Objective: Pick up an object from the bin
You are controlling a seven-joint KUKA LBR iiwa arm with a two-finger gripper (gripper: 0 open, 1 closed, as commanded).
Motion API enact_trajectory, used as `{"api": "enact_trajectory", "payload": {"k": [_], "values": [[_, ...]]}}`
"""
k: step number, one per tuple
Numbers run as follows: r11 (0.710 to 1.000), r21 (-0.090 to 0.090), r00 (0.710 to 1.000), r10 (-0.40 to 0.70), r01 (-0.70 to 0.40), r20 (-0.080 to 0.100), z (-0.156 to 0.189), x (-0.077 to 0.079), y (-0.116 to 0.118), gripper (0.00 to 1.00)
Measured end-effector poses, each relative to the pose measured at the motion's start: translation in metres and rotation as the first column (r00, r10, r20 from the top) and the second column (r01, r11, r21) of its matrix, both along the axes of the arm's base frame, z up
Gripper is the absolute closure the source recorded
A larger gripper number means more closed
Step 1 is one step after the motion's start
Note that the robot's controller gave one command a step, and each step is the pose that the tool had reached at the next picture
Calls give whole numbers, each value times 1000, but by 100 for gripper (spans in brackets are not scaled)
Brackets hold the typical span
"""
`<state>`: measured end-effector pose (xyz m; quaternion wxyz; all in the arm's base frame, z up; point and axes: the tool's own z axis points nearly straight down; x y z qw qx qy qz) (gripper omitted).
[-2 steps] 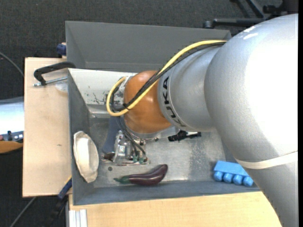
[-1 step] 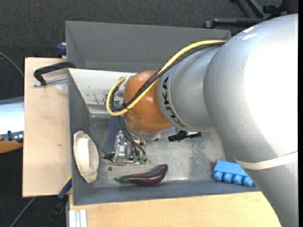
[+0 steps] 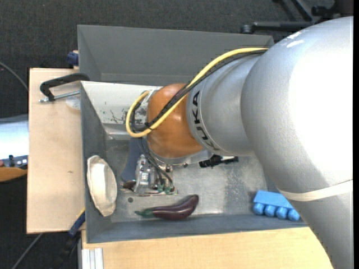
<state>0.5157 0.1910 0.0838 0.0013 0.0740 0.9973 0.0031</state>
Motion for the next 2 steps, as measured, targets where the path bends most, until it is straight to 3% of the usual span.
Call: {"api": "enact_trajectory", "payload": {"k": [1, 2], "values": [[1000, -2, 1000, 6, -6, -4, 53, -5, -2, 100], [1000, 3, 1000, 10, -10, 11, 51, -4, -6, 100]]}}
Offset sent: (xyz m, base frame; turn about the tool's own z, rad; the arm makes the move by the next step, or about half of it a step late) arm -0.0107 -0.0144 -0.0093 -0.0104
